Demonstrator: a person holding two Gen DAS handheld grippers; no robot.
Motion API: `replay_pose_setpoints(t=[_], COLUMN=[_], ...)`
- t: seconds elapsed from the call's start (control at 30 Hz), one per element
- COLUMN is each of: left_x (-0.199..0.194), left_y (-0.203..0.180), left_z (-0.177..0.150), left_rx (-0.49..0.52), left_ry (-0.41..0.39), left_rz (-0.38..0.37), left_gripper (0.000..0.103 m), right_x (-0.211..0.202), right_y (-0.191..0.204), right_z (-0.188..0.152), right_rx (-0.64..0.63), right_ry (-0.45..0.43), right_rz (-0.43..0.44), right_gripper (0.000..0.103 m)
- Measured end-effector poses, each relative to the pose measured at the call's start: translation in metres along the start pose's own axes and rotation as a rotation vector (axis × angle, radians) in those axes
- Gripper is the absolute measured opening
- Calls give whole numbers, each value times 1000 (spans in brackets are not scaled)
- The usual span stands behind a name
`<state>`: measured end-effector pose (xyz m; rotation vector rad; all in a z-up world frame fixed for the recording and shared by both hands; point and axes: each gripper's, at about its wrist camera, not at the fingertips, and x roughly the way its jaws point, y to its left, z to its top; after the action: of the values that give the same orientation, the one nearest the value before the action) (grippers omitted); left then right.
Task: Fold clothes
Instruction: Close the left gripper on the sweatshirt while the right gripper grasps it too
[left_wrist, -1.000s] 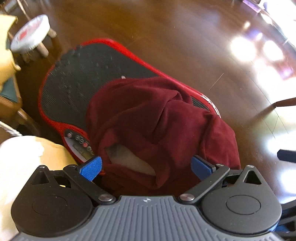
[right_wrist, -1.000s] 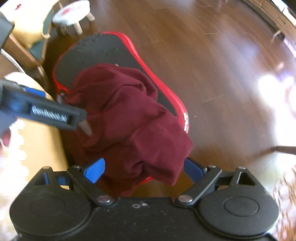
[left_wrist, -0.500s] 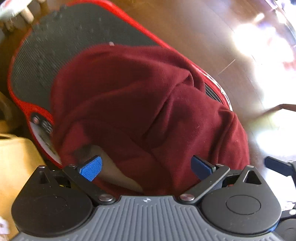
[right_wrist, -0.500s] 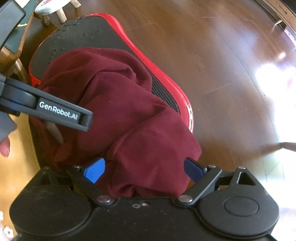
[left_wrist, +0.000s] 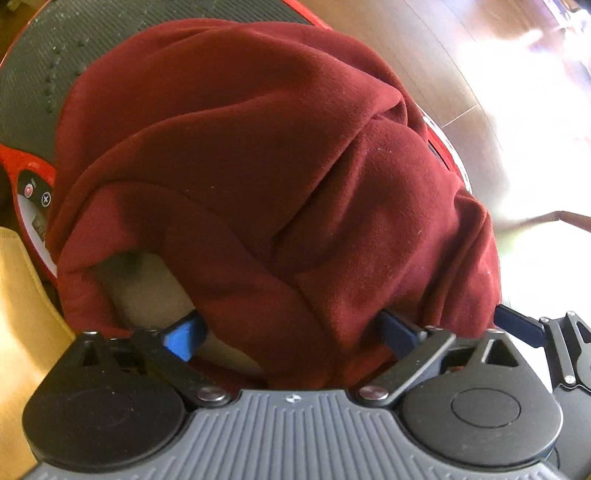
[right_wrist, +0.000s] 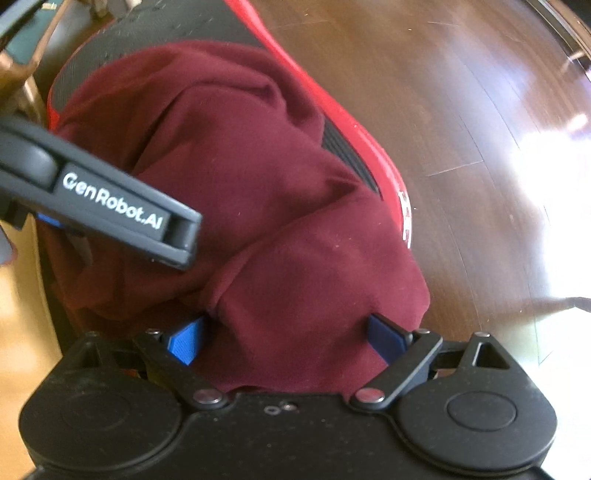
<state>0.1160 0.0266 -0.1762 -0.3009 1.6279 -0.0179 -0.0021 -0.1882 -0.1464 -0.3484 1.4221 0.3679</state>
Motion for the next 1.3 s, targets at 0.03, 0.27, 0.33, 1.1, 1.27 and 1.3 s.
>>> replay_pose_setpoints(t=[0.03, 0.27, 0.33, 1.1, 1.27, 1.3], left_x=[0, 3, 4, -30, -67, -74], left_y=[0, 1, -1, -22, -29, -30], left_z=[-1, -4, -6, -36, -60, -66], left_rx=[-1, -16, -4, 63, 94, 96], left_ry=[-1, -10, -10, -103, -200, -216], left_rz=[-7, -23, -18, 3, -20, -25], left_gripper=[88, 82, 82, 27, 16, 16], right_x=[2, 7, 8, -47, -71, -76], right_y=[1, -1, -1, 6, -5, -9], right_z=[-1, -3, -4, -23, -30, -31], right_rx=[-1, 22, 29, 62, 55, 59], right_ry=[-1, 8, 11, -55, -110, -119], right_rz=[-3, 50, 66, 138, 143, 148], right_gripper=[103, 103, 103, 103, 103, 103])
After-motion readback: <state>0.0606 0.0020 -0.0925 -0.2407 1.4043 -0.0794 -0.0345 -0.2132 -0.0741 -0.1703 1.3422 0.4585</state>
